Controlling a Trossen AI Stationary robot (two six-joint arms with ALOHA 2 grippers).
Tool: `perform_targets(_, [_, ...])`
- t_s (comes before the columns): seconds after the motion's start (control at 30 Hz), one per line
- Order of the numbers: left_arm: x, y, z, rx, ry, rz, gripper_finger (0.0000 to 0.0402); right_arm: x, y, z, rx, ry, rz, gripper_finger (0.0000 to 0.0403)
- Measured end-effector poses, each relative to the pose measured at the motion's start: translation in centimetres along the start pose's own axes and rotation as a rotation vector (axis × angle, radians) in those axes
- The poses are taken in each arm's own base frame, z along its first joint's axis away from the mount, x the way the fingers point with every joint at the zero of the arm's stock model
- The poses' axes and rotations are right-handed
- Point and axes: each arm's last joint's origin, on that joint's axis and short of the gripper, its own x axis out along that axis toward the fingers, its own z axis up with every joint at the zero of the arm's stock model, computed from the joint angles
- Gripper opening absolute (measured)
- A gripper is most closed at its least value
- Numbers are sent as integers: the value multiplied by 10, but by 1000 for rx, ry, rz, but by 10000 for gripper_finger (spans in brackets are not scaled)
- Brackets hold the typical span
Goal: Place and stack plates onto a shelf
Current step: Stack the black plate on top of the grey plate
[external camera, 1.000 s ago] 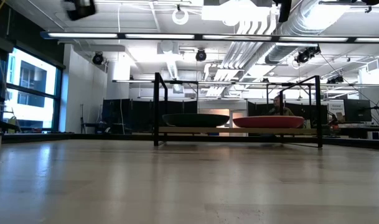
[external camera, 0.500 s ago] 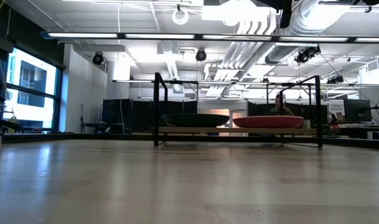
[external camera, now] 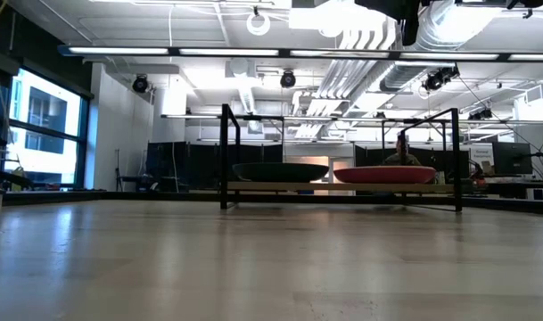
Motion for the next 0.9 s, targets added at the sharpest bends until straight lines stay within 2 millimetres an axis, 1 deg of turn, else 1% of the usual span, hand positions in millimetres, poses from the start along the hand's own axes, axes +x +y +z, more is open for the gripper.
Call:
perform_targets(0.1, [-1,7,12,18,-22,20,1,0,0,0,-1,4,-2,156])
perform_targets(0.3, [-6,29,44,66,-118,107,0,0,-1,-1,-3,12,-6,156])
perform_targets(0.4, [-7,36,54,126,-191,182,0,0,-1,-1,-3,12,-6,156])
perform_targets(0.6, [-10,50,71,220,-224,252,0,0,-1,-1,-3,12,-6,156])
perform_targets(0.7, [-12,61,86,250,-245,269,0,0,-1,-1,-3,12,-7,156])
perform_targets(0.9, [-17,83,116,372,-279,263,0,0,-1,-1,-3,13,-6,156])
